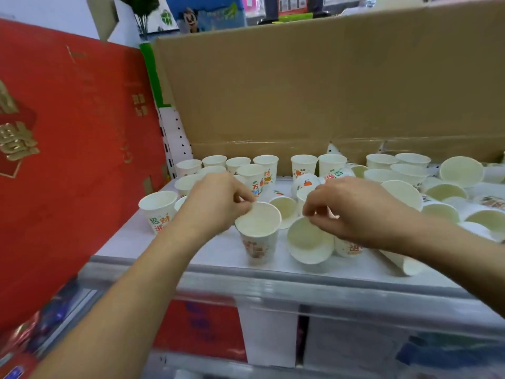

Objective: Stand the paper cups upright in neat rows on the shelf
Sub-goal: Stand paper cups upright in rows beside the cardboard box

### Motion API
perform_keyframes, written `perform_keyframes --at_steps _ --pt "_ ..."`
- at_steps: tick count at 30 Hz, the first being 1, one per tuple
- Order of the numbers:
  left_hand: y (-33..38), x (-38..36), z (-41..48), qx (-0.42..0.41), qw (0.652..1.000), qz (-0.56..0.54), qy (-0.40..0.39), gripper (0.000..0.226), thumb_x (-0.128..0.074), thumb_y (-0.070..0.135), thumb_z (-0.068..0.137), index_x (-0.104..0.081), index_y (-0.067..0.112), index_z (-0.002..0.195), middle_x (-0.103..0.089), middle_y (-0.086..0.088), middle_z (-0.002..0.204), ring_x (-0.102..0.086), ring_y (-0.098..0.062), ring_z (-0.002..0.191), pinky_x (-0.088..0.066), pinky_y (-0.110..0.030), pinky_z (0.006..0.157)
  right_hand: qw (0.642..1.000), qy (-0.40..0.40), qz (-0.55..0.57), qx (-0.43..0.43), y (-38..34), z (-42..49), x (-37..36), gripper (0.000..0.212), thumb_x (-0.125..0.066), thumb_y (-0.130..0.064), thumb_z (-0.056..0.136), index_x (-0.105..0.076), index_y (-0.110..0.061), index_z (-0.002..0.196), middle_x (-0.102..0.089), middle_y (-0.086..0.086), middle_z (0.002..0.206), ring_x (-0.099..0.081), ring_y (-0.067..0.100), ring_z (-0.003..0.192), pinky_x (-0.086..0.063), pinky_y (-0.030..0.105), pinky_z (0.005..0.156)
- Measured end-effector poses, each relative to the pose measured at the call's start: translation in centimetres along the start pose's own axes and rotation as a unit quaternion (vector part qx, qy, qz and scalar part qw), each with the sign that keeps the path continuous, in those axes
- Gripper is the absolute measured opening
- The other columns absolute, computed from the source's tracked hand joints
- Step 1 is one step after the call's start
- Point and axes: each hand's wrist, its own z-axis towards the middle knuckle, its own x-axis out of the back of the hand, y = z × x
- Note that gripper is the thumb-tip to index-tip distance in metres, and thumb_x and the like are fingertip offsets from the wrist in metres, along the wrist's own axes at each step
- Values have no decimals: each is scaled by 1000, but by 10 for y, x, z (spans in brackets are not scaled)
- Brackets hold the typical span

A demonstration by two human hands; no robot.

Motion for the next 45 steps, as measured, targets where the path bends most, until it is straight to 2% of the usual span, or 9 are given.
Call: perform_keyframes --at_steps 10,15,18,21,29,32,35,39,45 --pt "5 5 10 28 991 109 -75 11 -68 20 84 -76 27 89 -63 13 67 -61 -4 53 -41 -18 42 992 -114 2 -50 -3 51 -2 17 -55 -16 81 -68 -26 79 -69 -4 79 -63 18 75 -55 35 66" --pt "-6 12 2 -19 984 174 -17 27 -59 55 84 -72 36 99 -69 12 98 -57 -9 85 -45 -27 63 994 -101 -26 2 6 46 5 43 -41 -68 83 -66 -37 101 -61 -17 94 -50 10 95 -39 33 85" --pt "-11 25 -7 -63 992 -5 -112 57 -60 72 72 -60 44 122 -58 25 122 -50 9 107 -45 -25 89 985 -164 54 14 12 36 18 76 -34 -88 62 -52 -48 124 -47 -33 111 -36 -2 109 -26 29 95" --pt "-11 24 -12 -86 973 0 -213 86 -76 68 59 -42 51 135 -45 38 126 -39 23 107 -33 -13 89 969 -239 66 5 15 29 18 87 -58 -84 55 -32 -58 134 -36 -37 116 -27 -5 107 -22 25 92" --pt "-26 20 -4 -78 975 147 -146 70 -76 64 62 -55 39 125 -56 18 116 -37 -5 108 -30 -29 87 991 -119 21 56 -2 40 -5 80 -62 -74 64 -39 -47 135 -53 -23 114 -20 -7 80 -17 18 72" --pt "-33 24 -4 -68 971 193 -122 69 -72 68 61 -54 41 122 -49 16 106 -23 -3 92 -22 -31 82 995 -76 6 67 -18 46 -17 81 -54 -80 65 -41 -41 135 -57 -15 117 -21 -2 84 -22 27 81" --pt "-37 24 -6 -56 967 221 -117 72 -69 71 62 -51 42 126 -49 14 116 -30 -7 106 -23 -31 89 994 -83 7 72 -25 49 -21 89 -43 -88 63 -39 -39 137 -56 -12 123 -34 6 98 -30 33 93" --pt "-41 30 -7 -59 981 134 -131 78 -61 76 66 -43 46 135 -40 21 138 -23 -2 131 -19 -32 108 994 -42 102 13 8 52 1 81 -25 -85 66 -48 -41 130 -52 -26 116 -36 -3 99 -27 30 92" --pt "-23 28 30 -72 993 -14 -93 53 -62 62 79 -54 43 127 -50 25 132 -48 9 113 -36 -16 84 998 -69 9 6 51 72 2 38 -55 -62 82 -65 -35 106 -64 -22 102 -49 -8 83 -33 29 84"
